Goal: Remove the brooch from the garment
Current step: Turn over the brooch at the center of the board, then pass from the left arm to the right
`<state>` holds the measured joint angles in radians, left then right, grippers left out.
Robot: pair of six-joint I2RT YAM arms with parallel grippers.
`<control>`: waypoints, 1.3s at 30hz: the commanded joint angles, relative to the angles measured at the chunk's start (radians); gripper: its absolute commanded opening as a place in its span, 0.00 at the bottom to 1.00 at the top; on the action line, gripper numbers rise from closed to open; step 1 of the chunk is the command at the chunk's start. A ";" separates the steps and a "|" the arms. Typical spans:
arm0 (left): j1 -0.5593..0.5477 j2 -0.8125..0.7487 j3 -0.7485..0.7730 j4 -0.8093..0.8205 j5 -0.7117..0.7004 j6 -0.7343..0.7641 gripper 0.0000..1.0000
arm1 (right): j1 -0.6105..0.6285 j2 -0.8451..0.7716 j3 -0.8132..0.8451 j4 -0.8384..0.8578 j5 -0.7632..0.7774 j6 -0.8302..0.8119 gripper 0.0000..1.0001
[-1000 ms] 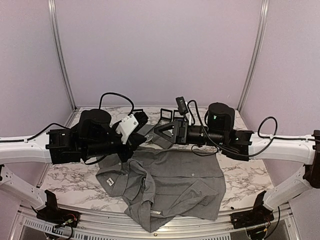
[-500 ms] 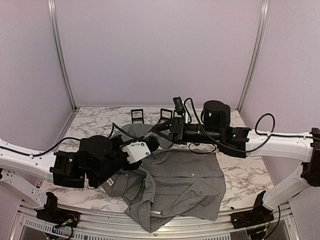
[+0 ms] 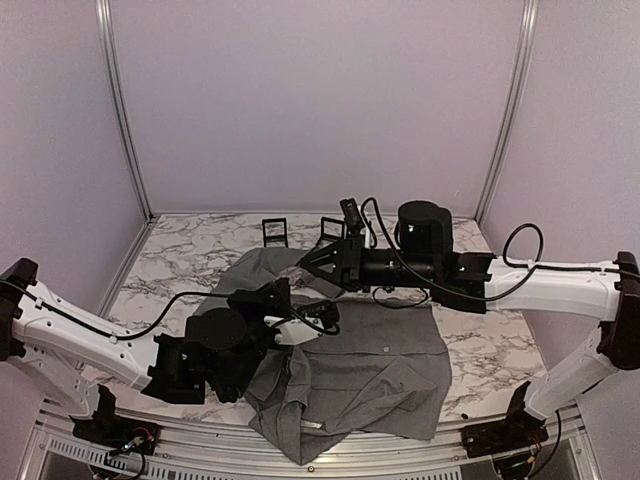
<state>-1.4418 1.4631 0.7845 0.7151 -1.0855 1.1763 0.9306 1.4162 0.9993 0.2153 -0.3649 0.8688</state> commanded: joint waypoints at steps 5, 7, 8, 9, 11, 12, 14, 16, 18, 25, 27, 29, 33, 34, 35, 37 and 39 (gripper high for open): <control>-0.023 0.110 -0.031 0.378 -0.115 0.303 0.00 | -0.007 0.027 0.037 -0.025 -0.011 0.021 0.35; -0.027 0.135 -0.033 0.439 -0.121 0.355 0.00 | -0.007 0.029 0.037 -0.025 -0.011 0.023 0.35; -0.027 0.146 -0.033 0.458 -0.123 0.373 0.00 | -0.007 0.031 0.036 -0.024 -0.011 0.024 0.34; -0.028 0.155 -0.033 0.475 -0.124 0.388 0.00 | -0.007 0.033 0.036 -0.023 -0.012 0.026 0.34; -0.029 0.169 -0.036 0.515 -0.123 0.409 0.00 | -0.007 0.038 0.039 -0.019 -0.018 0.027 0.33; -0.029 0.173 -0.036 0.521 -0.123 0.414 0.00 | -0.007 0.041 0.042 -0.017 -0.021 0.029 0.32; -0.029 0.180 -0.036 0.532 -0.123 0.421 0.00 | -0.007 0.048 0.046 -0.016 -0.031 0.032 0.31; -0.028 0.186 -0.036 0.548 -0.122 0.433 0.00 | -0.008 0.055 0.050 -0.011 -0.040 0.039 0.29; -0.028 0.194 -0.036 0.553 -0.121 0.442 0.00 | -0.008 0.063 0.050 -0.001 -0.052 0.047 0.27; -0.029 0.214 -0.042 0.579 -0.114 0.452 0.00 | -0.008 0.075 0.052 0.023 -0.070 0.060 0.17; -0.029 0.216 -0.042 0.579 -0.113 0.452 0.00 | -0.007 0.078 0.052 0.027 -0.076 0.063 0.12; -0.028 0.218 -0.042 0.577 -0.114 0.452 0.00 | -0.007 0.080 0.051 0.029 -0.080 0.065 0.06; -0.029 0.224 -0.042 0.578 -0.122 0.443 0.00 | -0.008 0.081 0.047 0.028 -0.078 0.067 0.00; -0.029 0.224 -0.042 0.579 -0.125 0.439 0.05 | -0.007 0.081 0.047 0.032 -0.078 0.069 0.00; -0.029 0.223 -0.043 0.581 -0.128 0.436 0.14 | -0.008 0.083 0.048 0.034 -0.080 0.070 0.00; -0.029 0.222 -0.044 0.581 -0.135 0.425 0.34 | -0.007 0.082 0.048 0.040 -0.079 0.073 0.00; -0.029 0.217 -0.044 0.575 -0.145 0.410 0.46 | -0.008 0.082 0.048 0.042 -0.075 0.073 0.00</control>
<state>-1.4628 1.6752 0.7456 1.2495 -1.1965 1.6192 0.9279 1.4841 1.0180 0.2386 -0.4397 0.9497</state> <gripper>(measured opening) 0.378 0.006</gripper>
